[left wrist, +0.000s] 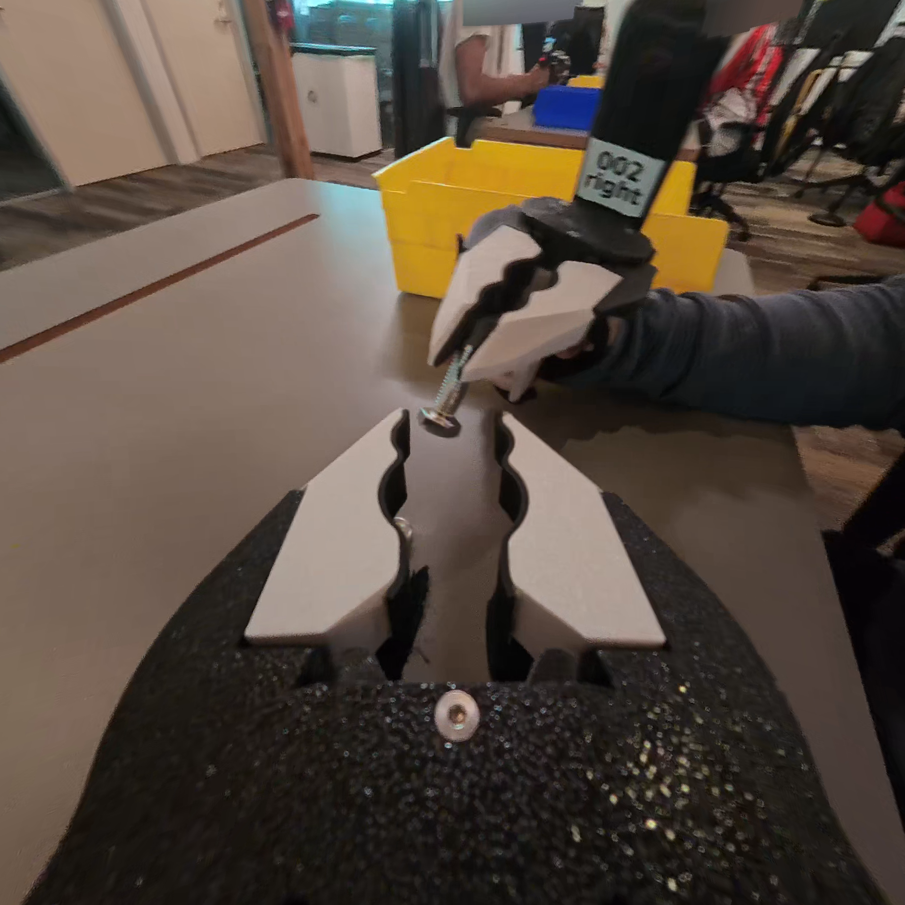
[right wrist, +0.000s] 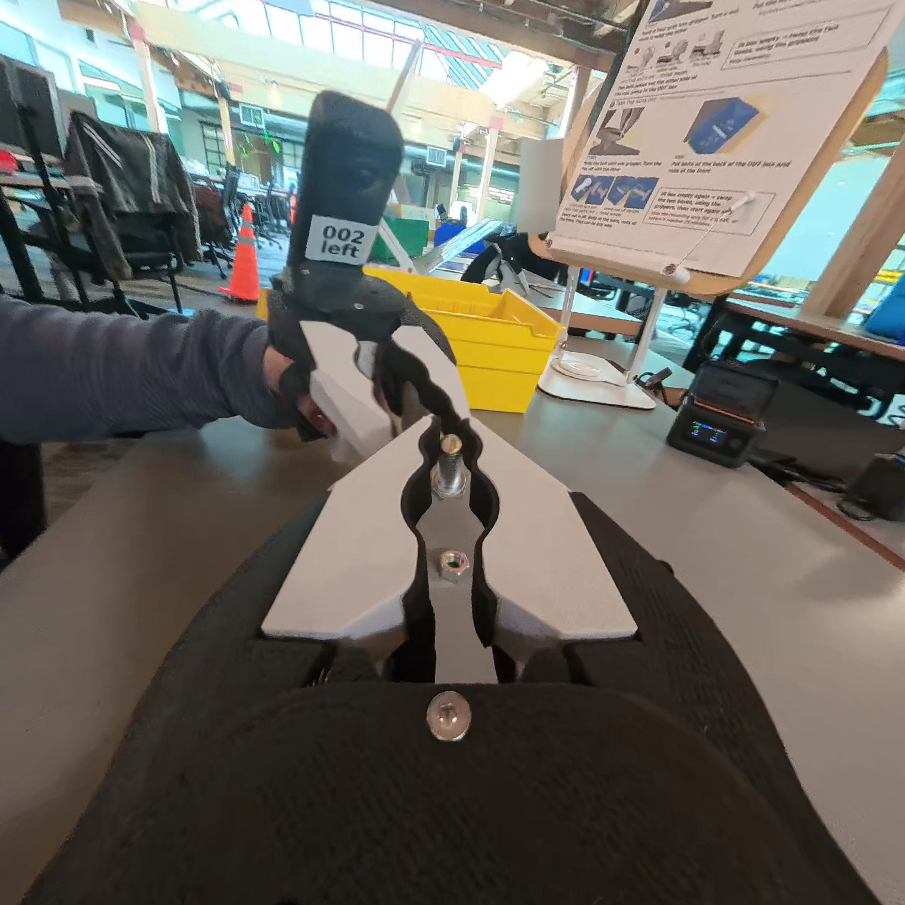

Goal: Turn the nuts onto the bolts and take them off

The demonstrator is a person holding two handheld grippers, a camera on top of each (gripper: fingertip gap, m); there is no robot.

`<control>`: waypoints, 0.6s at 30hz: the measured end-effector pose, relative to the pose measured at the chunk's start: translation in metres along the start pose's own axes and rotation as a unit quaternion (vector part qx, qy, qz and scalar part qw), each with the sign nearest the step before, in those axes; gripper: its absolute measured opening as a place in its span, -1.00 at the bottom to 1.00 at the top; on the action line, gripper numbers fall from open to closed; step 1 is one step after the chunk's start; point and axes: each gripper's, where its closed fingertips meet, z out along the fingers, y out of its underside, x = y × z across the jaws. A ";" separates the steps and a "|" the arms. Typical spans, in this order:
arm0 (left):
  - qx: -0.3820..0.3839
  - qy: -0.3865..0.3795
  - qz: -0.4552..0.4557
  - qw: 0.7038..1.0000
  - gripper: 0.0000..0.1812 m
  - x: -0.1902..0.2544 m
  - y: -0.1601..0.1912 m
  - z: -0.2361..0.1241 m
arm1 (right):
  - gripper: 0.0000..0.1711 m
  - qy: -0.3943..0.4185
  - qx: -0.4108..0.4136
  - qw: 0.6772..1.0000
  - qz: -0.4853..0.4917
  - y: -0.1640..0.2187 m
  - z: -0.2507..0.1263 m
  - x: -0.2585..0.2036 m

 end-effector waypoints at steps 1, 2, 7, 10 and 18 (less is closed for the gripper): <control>-0.006 0.008 0.001 1.000 -0.60 0.002 0.002 0.000 | -0.92 -0.003 0.001 1.000 0.007 0.000 -0.002 0.001; -0.019 0.009 0.002 1.000 -0.57 0.002 0.007 0.001 | -0.92 -0.010 -0.002 1.000 0.013 0.001 -0.004 0.000; -0.039 0.071 0.008 0.997 -0.65 0.021 0.017 0.005 | -0.93 -0.069 -0.014 0.997 0.043 0.005 -0.003 -0.017; -0.046 0.095 -0.002 0.994 -0.77 0.027 0.021 0.005 | -0.93 -0.098 -0.015 0.993 0.062 0.004 -0.001 -0.025; -0.021 0.167 -0.045 0.985 -0.79 0.043 0.016 0.003 | -0.93 -0.148 -0.005 0.983 0.104 -0.001 -0.003 -0.039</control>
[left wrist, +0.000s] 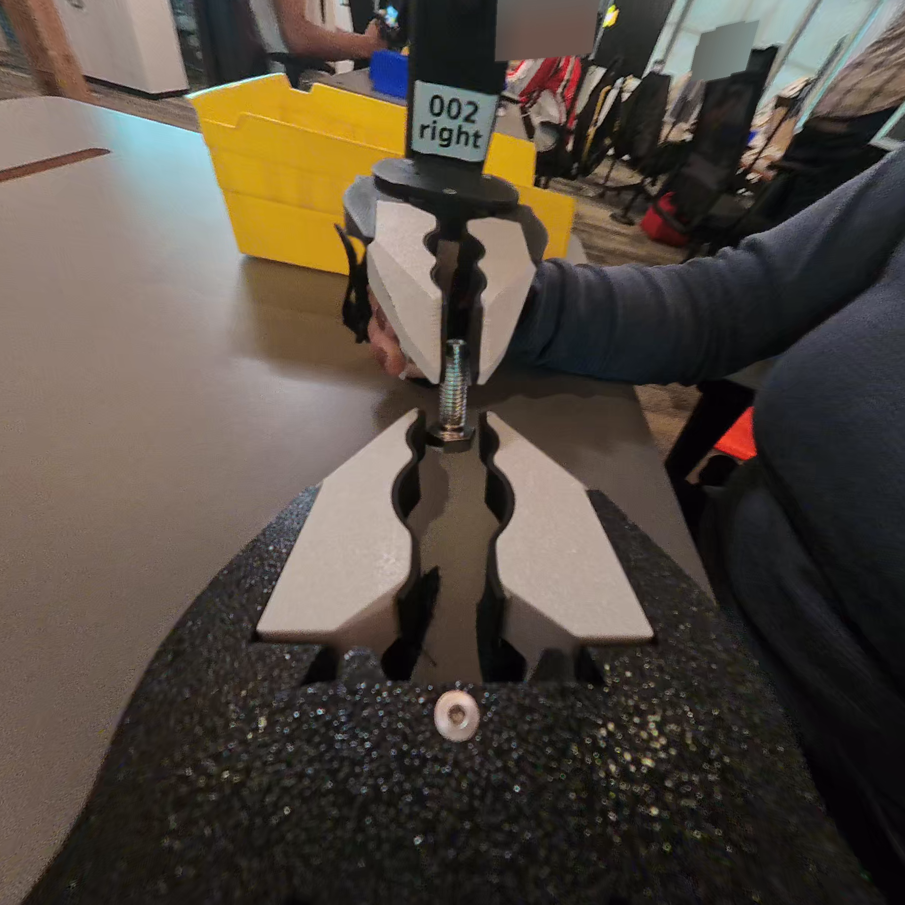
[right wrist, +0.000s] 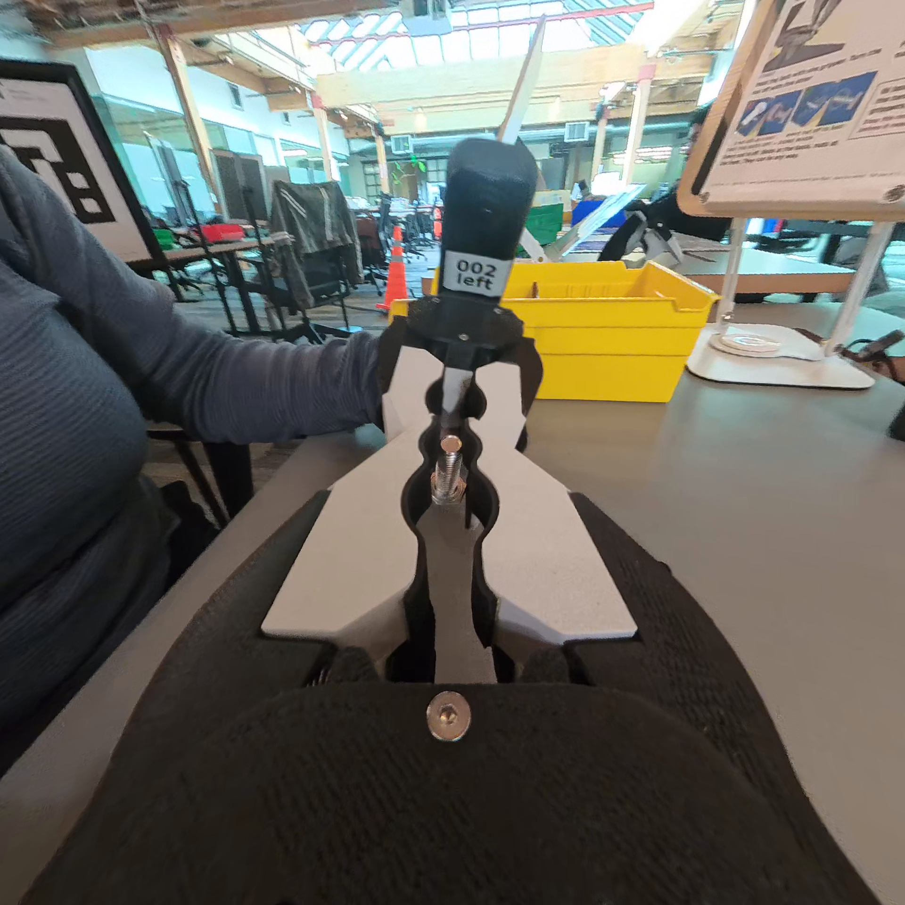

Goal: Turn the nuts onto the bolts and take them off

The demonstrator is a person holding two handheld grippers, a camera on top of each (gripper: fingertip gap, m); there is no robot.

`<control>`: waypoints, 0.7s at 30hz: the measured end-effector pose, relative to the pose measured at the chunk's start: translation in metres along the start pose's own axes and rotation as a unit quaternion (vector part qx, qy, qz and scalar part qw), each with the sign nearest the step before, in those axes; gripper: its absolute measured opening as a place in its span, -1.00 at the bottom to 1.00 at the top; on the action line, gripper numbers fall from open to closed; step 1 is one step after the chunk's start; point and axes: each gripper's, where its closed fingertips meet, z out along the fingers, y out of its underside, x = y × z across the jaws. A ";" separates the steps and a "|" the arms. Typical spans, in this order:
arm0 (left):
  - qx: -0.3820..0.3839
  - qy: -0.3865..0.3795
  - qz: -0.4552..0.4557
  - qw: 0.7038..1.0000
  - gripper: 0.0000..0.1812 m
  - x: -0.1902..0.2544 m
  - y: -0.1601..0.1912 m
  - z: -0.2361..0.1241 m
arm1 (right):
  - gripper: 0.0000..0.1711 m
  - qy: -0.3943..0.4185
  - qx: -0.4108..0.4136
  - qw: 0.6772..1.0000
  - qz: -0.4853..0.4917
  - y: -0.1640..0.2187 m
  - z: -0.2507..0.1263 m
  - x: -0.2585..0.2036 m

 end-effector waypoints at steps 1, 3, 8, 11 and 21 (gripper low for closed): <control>0.003 0.015 -0.005 1.000 -0.81 0.004 0.000 0.001 | -0.93 -0.012 0.005 1.000 0.009 -0.001 0.000 -0.003; 0.007 0.050 -0.015 0.999 -0.81 0.012 0.000 0.000 | -0.93 -0.033 0.010 0.999 0.022 -0.003 0.001 -0.009; 0.052 -0.027 -0.013 0.998 -0.82 -0.013 -0.011 -0.012 | -0.75 0.036 0.037 0.999 0.014 -0.011 -0.005 0.008; 0.122 -0.157 -0.019 0.980 -0.82 -0.051 -0.024 -0.034 | -0.50 0.195 -0.024 0.980 0.018 0.004 -0.019 0.056; 0.206 -0.298 0.046 0.931 -0.82 -0.071 -0.045 -0.061 | -0.67 0.238 -0.330 0.913 0.017 0.099 0.005 0.060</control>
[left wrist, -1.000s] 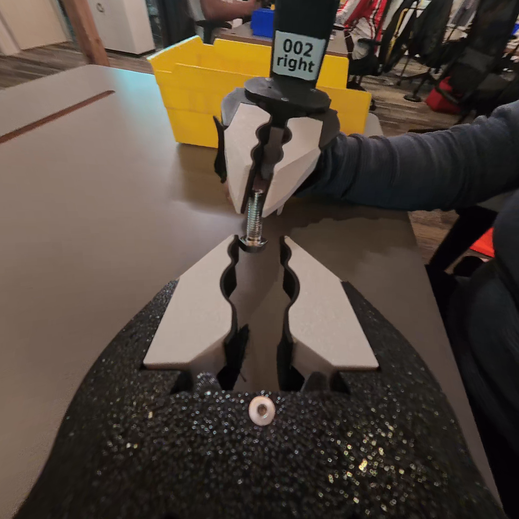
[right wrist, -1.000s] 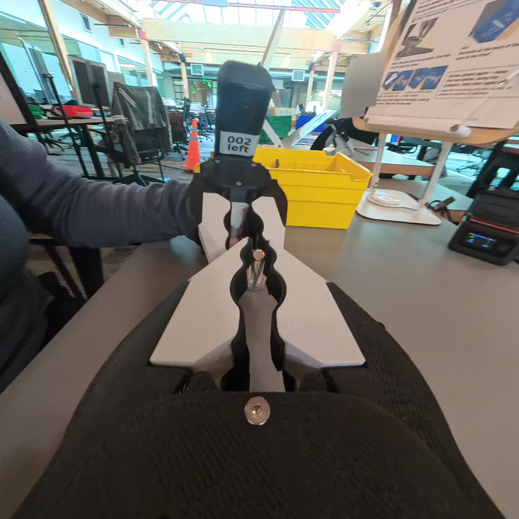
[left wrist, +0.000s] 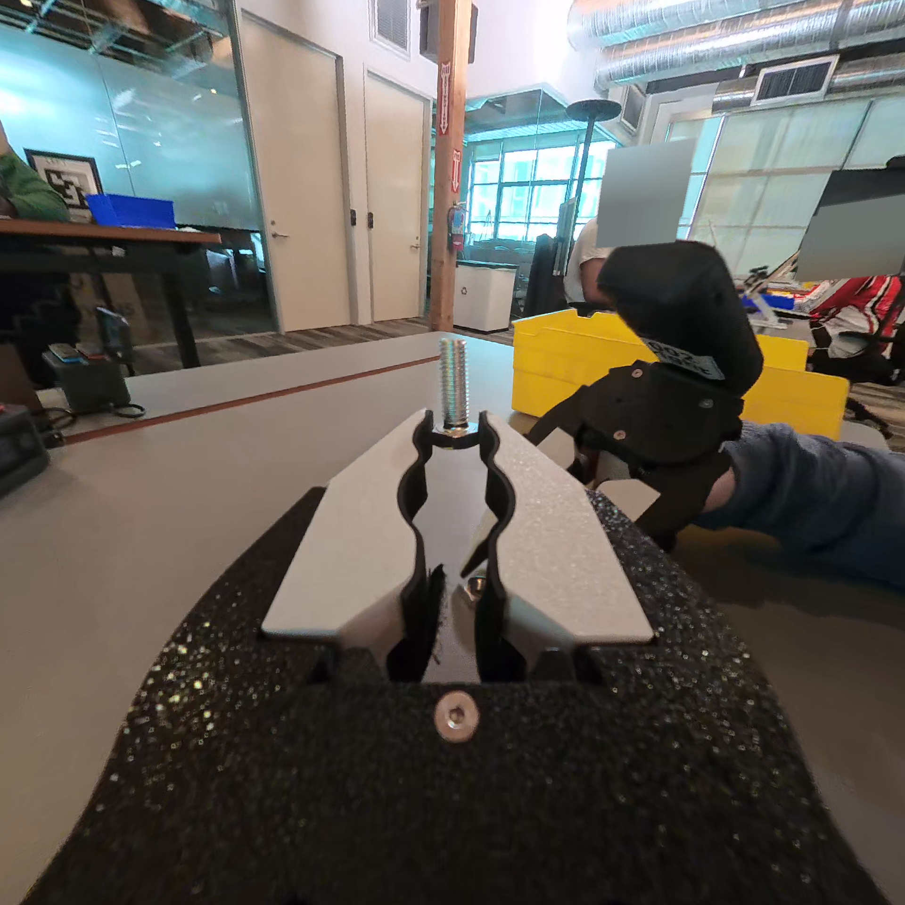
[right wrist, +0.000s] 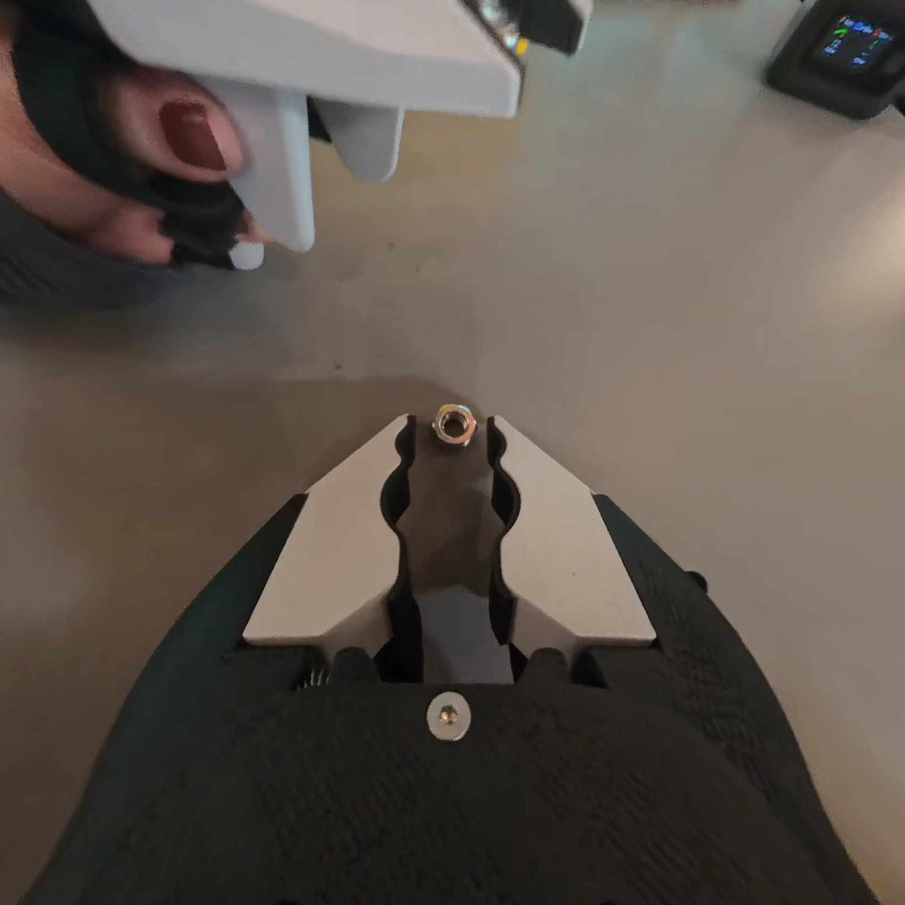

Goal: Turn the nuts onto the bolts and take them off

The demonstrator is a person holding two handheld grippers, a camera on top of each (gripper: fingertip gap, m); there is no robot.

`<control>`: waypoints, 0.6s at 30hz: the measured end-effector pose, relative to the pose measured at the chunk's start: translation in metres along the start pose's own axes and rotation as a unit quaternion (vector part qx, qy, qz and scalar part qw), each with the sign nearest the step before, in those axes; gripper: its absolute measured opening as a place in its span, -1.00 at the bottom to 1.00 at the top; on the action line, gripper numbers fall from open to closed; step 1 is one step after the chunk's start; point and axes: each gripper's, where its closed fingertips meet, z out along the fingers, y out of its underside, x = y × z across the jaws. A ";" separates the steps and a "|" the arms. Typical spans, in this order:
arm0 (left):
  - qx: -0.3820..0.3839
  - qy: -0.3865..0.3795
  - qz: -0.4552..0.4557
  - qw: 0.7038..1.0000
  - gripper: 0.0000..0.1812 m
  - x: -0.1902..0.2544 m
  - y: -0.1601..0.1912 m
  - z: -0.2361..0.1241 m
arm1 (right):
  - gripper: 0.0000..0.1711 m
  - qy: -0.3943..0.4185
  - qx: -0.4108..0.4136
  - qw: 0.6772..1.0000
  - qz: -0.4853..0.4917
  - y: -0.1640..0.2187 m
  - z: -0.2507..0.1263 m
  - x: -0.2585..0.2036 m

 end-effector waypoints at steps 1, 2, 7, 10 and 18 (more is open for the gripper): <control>0.004 0.001 0.008 1.000 -0.82 0.001 -0.001 0.001 | -0.71 0.000 -0.003 1.000 0.008 -0.001 0.002 -0.001; 0.010 0.000 0.014 1.000 -0.82 0.002 -0.002 0.001 | -0.78 -0.004 -0.005 1.000 0.016 -0.002 0.005 -0.002; 0.003 0.032 0.028 0.999 -0.82 0.004 0.003 0.017 | -0.79 0.066 0.008 0.998 0.012 -0.004 -0.013 0.028; -0.019 0.049 0.049 0.997 -0.82 0.009 0.010 0.034 | -0.79 0.124 0.096 0.986 0.047 -0.023 -0.054 0.059; -0.065 0.081 0.088 0.991 -0.82 0.035 0.029 0.073 | -0.80 0.081 0.269 0.957 0.076 -0.060 -0.144 0.061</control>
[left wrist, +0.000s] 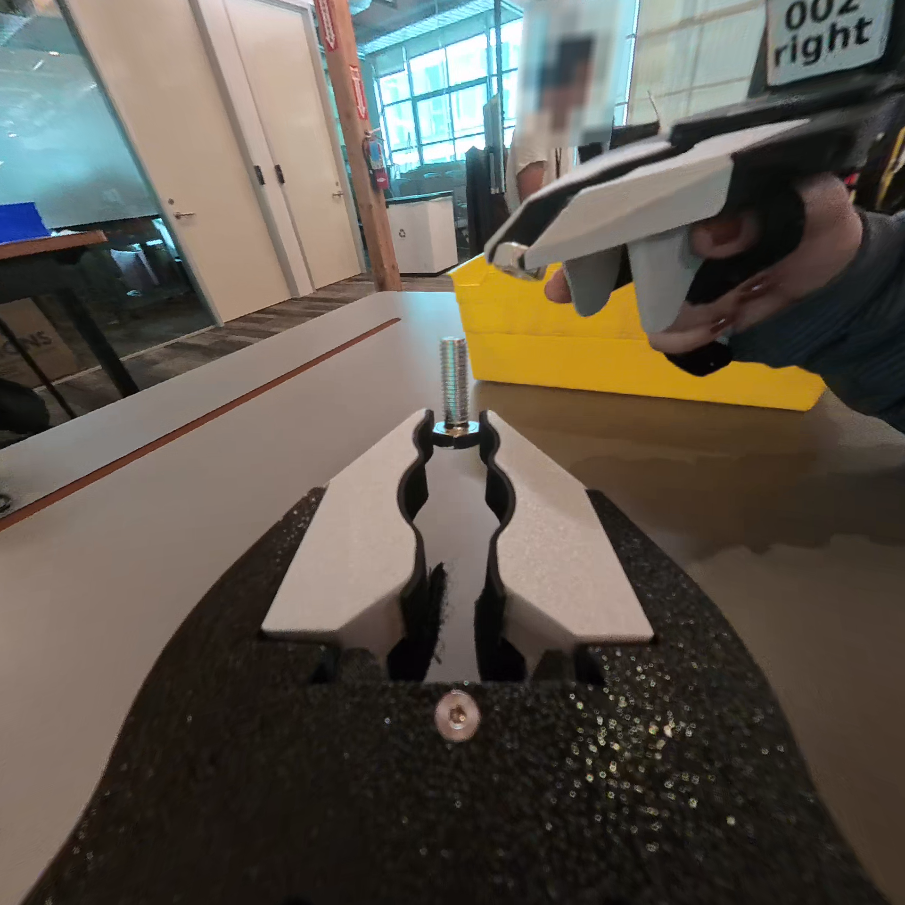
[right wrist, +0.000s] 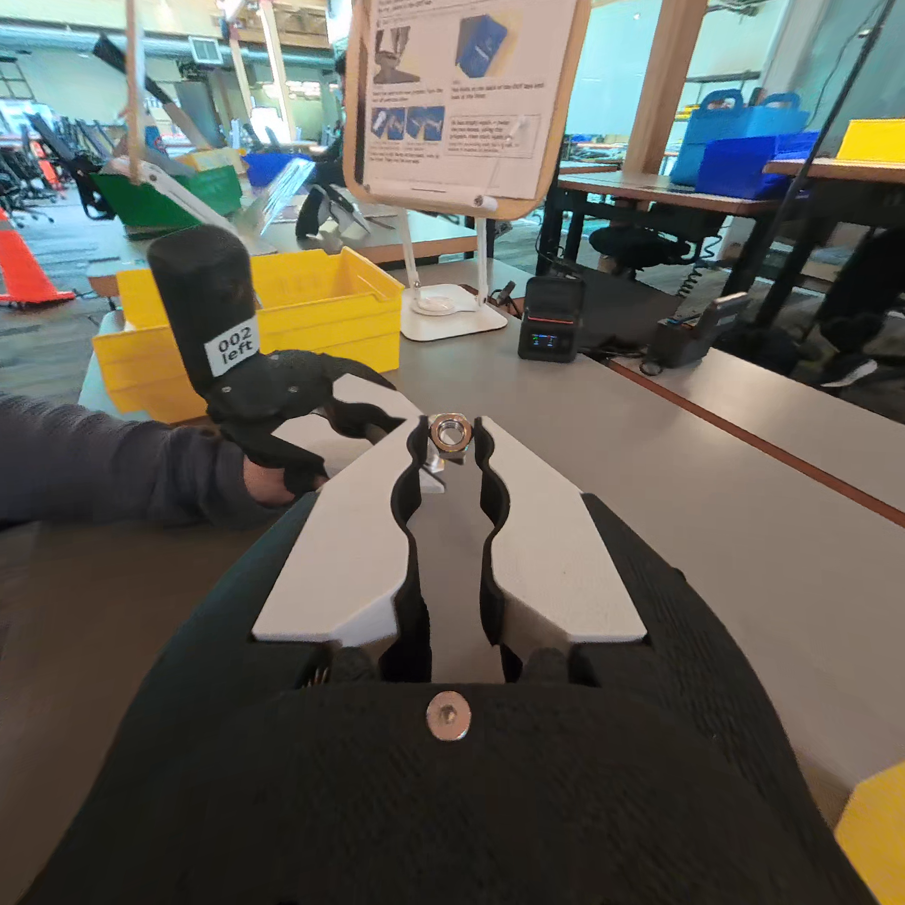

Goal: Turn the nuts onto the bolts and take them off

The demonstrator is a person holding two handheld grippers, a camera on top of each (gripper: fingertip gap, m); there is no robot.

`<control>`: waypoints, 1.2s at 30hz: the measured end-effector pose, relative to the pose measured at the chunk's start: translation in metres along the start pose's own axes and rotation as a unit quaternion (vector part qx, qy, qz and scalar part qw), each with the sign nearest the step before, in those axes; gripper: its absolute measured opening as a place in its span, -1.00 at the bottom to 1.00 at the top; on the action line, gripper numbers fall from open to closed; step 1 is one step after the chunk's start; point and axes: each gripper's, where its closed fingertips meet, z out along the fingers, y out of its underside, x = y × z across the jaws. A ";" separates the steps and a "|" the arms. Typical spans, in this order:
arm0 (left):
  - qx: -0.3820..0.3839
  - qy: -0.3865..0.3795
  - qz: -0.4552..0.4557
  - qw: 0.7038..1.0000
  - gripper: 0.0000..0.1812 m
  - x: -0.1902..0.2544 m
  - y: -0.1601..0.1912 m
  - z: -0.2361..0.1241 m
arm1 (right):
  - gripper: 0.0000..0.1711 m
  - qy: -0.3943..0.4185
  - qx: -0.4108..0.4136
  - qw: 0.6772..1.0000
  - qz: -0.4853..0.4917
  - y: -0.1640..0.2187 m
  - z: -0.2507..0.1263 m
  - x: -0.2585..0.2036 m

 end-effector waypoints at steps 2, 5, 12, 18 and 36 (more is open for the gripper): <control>-0.003 0.016 0.010 1.000 -0.82 0.012 0.000 0.003 | -0.80 -0.016 -0.019 1.000 -0.012 0.003 -0.003 -0.006; -0.014 0.033 0.029 0.999 -0.82 0.025 0.002 0.003 | -0.80 -0.043 -0.060 0.997 -0.034 0.016 0.001 -0.017; -0.024 0.048 0.049 0.997 -0.82 0.034 0.006 0.004 | -0.80 -0.038 -0.093 0.993 -0.063 0.026 0.004 -0.019; -0.024 0.085 0.043 0.995 -0.82 0.043 0.006 0.002 | -0.80 -0.060 -0.095 0.992 -0.058 0.028 0.001 -0.023; 0.022 0.122 -0.055 0.991 -0.82 0.040 -0.009 -0.006 | -0.79 -0.061 -0.026 0.998 -0.020 0.014 0.013 -0.025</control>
